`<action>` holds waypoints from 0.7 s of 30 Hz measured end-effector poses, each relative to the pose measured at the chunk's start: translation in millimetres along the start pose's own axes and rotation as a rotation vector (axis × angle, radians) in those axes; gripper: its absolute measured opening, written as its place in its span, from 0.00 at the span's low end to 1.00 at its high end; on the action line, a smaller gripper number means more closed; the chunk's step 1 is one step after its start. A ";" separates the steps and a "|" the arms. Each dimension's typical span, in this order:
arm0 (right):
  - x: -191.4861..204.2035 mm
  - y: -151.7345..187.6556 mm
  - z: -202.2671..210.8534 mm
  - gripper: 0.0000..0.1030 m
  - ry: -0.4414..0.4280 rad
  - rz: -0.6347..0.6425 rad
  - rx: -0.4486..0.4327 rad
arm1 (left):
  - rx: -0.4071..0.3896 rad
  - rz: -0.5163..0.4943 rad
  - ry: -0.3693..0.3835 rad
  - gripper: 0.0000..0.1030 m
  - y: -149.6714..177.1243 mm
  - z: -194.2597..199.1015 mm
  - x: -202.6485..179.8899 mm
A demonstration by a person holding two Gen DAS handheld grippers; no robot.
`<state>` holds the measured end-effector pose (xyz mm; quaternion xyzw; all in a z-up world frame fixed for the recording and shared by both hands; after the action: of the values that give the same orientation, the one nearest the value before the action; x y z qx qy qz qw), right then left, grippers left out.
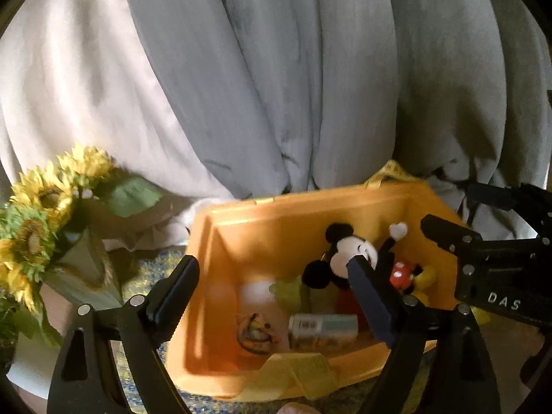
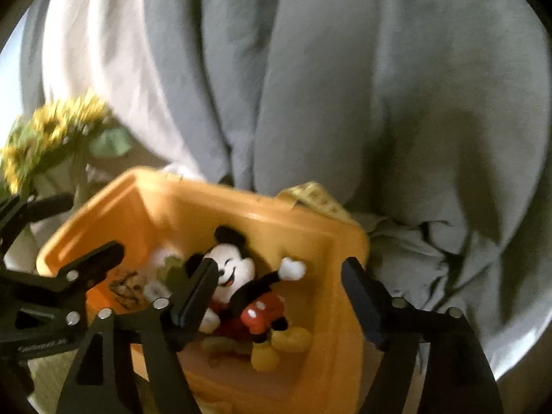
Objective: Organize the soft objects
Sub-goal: 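Open both tools to drop the tissue pack and Mickey into the crate, then withdraw both tools and lower them toward the sock and white square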
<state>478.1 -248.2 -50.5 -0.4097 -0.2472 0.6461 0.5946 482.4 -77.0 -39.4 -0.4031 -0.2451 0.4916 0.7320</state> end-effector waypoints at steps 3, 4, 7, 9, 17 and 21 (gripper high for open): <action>-8.9 -3.8 19.7 0.78 0.035 -0.058 -0.035 | -0.043 -0.011 -0.003 0.86 -3.3 20.6 -3.3; -11.0 -5.0 27.0 0.79 0.045 -0.074 -0.048 | -0.056 -0.014 -0.004 0.87 -3.8 27.2 -4.2; -15.2 -5.3 52.5 0.82 0.079 -0.110 -0.093 | -0.096 -0.024 -0.009 0.88 -3.5 48.2 -7.0; -14.1 -3.9 66.6 0.83 0.094 -0.115 -0.116 | -0.118 -0.037 -0.013 0.88 -1.9 61.6 -10.0; -7.9 13.4 113.4 0.84 0.130 -0.132 -0.155 | -0.176 -0.058 -0.030 0.88 15.0 107.9 -17.0; -6.6 29.3 131.4 0.84 0.136 -0.163 -0.144 | -0.190 -0.075 -0.028 0.88 28.1 125.3 -21.2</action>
<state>353.0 -237.6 -1.3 -0.4727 -0.2845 0.5472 0.6295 364.7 -47.3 7.5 -0.4542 -0.3158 0.4438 0.7050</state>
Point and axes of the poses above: each gripper's, at about its wrist camera, not at the fingertips, and z roughly against the way its jaws point, x to its left, y to its underside, the point moved 3 cm from there along -z, roughly the way its jaws point, and after that the axes turned 13 degrees about y, right-handed, at the moved point
